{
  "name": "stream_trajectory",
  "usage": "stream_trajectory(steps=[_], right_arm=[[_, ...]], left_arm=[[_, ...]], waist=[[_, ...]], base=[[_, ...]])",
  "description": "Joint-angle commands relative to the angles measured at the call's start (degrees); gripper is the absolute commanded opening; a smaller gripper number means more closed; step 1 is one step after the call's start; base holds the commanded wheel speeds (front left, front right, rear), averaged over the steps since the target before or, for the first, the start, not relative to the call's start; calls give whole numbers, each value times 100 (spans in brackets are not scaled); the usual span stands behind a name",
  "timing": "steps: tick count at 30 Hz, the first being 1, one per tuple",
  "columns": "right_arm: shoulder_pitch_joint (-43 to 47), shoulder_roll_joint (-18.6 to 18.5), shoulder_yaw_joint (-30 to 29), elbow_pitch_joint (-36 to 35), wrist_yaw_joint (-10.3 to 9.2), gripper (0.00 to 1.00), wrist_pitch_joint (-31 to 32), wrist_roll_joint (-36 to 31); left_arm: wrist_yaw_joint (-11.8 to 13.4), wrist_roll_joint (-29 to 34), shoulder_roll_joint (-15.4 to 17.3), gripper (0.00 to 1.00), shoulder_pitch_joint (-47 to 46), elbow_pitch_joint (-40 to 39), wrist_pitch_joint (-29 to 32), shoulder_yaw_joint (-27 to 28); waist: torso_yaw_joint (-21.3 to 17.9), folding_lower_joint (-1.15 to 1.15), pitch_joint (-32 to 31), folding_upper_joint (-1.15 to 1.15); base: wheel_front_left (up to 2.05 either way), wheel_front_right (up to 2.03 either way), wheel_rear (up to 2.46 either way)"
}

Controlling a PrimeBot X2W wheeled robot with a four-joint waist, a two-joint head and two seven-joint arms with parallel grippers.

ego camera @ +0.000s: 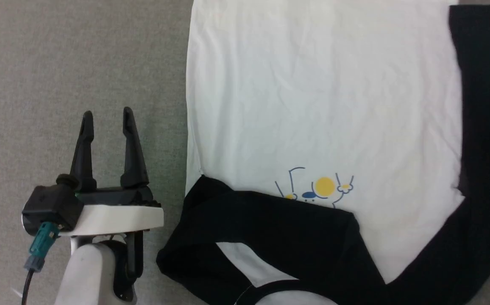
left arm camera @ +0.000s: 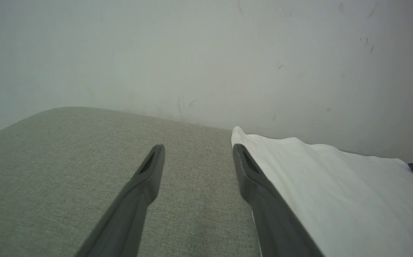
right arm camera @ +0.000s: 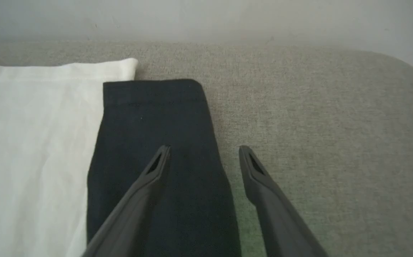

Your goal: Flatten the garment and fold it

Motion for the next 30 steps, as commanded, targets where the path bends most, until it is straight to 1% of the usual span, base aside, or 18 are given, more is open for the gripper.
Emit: stream_trajectory(steps=[1,4,5,6,7,8,11,16,19,22,26,30], right_arm=[[-146,-43,23,116,-6,100,131,-42],[-285,-109,53,305,-6,100,451,-62],[-309,-108,16,346,-6,76,565,-67],[-319,-102,2,368,-6,37,666,-74],[-319,-98,-17,390,-6,17,739,-54],[-310,-94,-35,402,-6,0,792,-18],[-166,-108,-24,285,-6,0,744,16],[199,-77,-64,-122,-6,0,169,294],[501,-82,6,-429,-6,0,-152,549],[893,-111,158,-813,-6,0,-346,827],[1537,-106,346,-1587,-6,0,-330,1162],[2147,-95,515,-2538,-6,0,-57,1512]], left_arm=[[-87,86,-73,100,-69,-38,-27,106],[-204,180,-165,100,-65,-16,-27,237],[-239,206,-190,100,-59,-4,-27,273],[-270,227,-212,100,-50,10,-27,306],[-297,249,-231,100,-37,30,-27,338],[-324,267,-247,100,-17,61,-27,363],[-388,295,-283,100,40,152,-27,417],[-466,386,-307,100,203,286,-27,535],[-518,455,-310,100,368,384,-27,607],[-565,509,-304,100,535,443,-27,693],[-578,557,-304,100,809,468,-27,784],[-598,574,-293,100,1072,467,-27,820]], waist=[[273,-1,359,0],[268,-1,396,0],[258,-1,390,0],[246,-1,376,0],[228,-1,345,0],[208,-1,311,0],[133,-1,146,0],[-51,-1,-298,0],[-191,-1,-599,0],[-338,-1,-934,0],[-504,-1,-1353,0],[-648,-1,-1651,0]], base=[[0,0,0],[0,0,0],[0,0,0],[0,0,0],[0,0,0],[0,0,0],[0,0,0],[0,0,0],[0,0,0],[0,0,0],[0,0,0],[0,0,0]])
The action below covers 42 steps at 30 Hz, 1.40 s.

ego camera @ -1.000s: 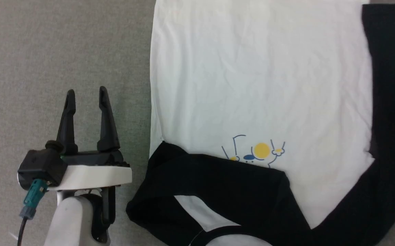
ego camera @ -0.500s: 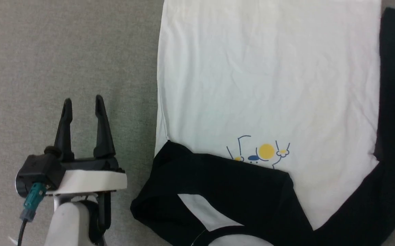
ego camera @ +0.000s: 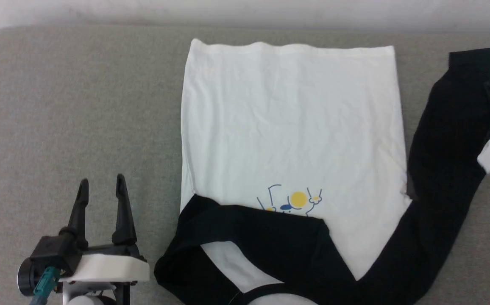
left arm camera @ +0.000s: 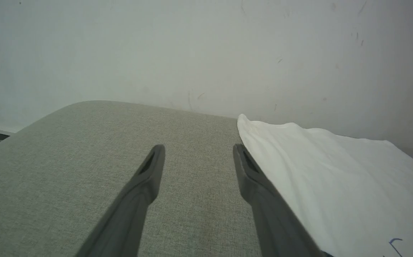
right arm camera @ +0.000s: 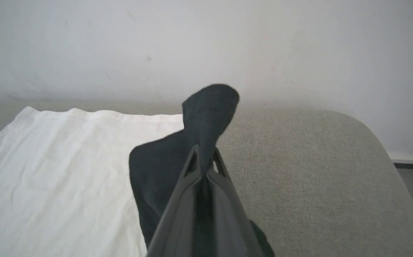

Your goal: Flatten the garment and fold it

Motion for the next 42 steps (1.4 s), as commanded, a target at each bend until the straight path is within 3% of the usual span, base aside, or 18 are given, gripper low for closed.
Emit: stream_trajectory(steps=[1,7,19,24,31,36,42], right_arm=[[285,22,108,-445,-5,0,161,232],[1065,4,623,-1847,-5,0,989,1216],[1427,-163,1786,-3230,-5,0,1845,1741],[1318,-38,2395,-3217,-5,0,1886,1543],[1039,306,3810,-2756,-5,0,1772,1534],[838,419,4543,-2177,-5,0,1700,1794],[512,541,5033,-1121,-5,0,1482,1903]], left_arm=[[-37,34,0,100,133,3,-27,21],[-45,35,21,100,307,31,-27,19],[-105,5,53,100,351,133,-25,-123],[-117,-27,63,100,327,178,-25,-140],[-138,-71,71,100,197,255,-25,-175],[-150,-87,70,100,107,298,-26,-195],[-155,-104,48,100,-5,308,-26,-243]], waist=[[-388,2,-569,0],[-490,2,-817,0],[-355,2,-937,0],[-307,2,-905,0],[-194,2,-815,0],[-107,2,-741,0],[-4,2,-576,0]], base=[[0,0,0],[0,0,0],[0,0,0],[0,0,0],[0,0,0],[0,0,0],[0,0,0]])
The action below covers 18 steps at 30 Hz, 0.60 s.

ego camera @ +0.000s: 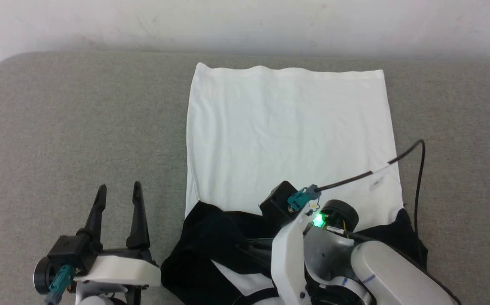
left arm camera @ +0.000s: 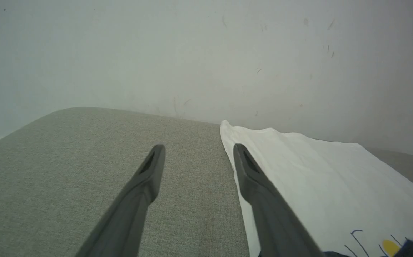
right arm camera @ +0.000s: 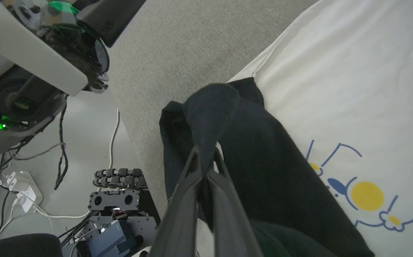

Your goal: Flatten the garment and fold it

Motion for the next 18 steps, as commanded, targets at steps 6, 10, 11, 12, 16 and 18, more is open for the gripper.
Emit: stream_trajectory(steps=[6,10,11,12,16,18], right_arm=[[-444,171,350,1188,-5,0,-370,-32],[-619,207,539,1697,-5,2,-527,-1],[-655,203,586,1771,-5,41,-575,6],[-690,195,633,1823,-5,97,-620,16],[-797,175,602,1828,-5,100,-983,19],[-810,164,484,1734,-5,100,-1253,-34]], left_arm=[[-32,-66,-21,100,-252,16,-27,-88],[-27,-65,-36,100,-299,27,-27,-107],[-27,-65,-39,100,-304,28,-27,-108],[-26,-64,-42,100,-304,31,-27,-108],[-32,-34,-46,100,-283,51,-27,-97],[-46,-1,-33,100,-277,56,-27,-97]], waist=[[144,0,277,-1],[168,0,366,-1],[167,0,377,-1],[164,0,383,-1],[98,0,354,-1],[44,0,315,-1]], base=[[0,0,0],[0,0,0],[0,0,0],[0,0,0],[0,0,0],[0,0,0]])
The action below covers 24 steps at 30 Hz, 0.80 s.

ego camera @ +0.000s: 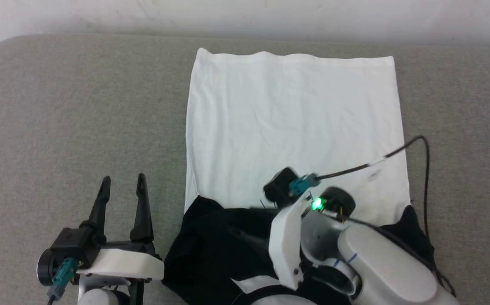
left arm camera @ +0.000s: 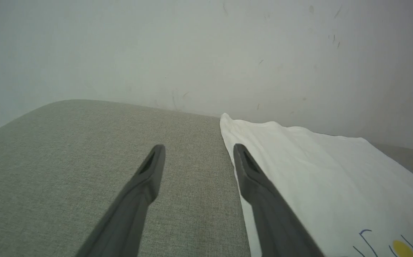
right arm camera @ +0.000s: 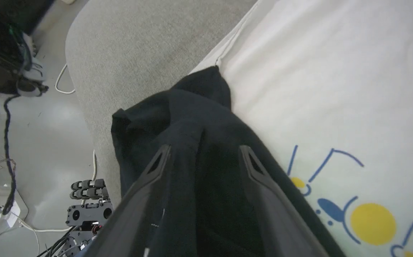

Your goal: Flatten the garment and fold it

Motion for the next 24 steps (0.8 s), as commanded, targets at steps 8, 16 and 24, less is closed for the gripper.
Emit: stream_trajectory(steps=[8,16,24], right_arm=[[331,-80,-1282,-864,-5,100,-1311,-669],[1060,272,-3045,-1935,-5,100,-2047,-2131],[1359,600,-3691,-2478,-5,100,-2409,-2543]], left_arm=[[-191,191,356,100,-277,12,99,-40],[-529,172,1180,100,-1505,-79,1179,-52],[-724,-271,2139,100,-3191,344,2763,-326]], waist=[[-434,-1,-117,0],[-1045,-1,403,0],[-1691,-1,1207,0]], base=[[0,0,0],[0,0,0],[0,0,0]])
